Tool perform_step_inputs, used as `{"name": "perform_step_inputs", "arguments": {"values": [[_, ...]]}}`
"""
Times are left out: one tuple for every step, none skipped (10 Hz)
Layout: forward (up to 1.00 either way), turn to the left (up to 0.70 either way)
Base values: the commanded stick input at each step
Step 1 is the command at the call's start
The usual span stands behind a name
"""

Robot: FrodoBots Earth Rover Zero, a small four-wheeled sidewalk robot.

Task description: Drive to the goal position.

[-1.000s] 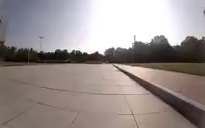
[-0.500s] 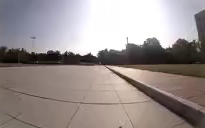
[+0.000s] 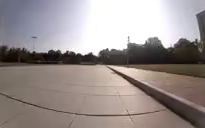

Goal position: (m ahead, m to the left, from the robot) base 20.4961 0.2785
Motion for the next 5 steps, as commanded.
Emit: {"name": "perform_step_inputs", "arguments": {"values": [[0.70, 0.01], [0.70, 0.01], [0.70, 0.01], [0.70, -0.08], [0.70, -0.30]]}}
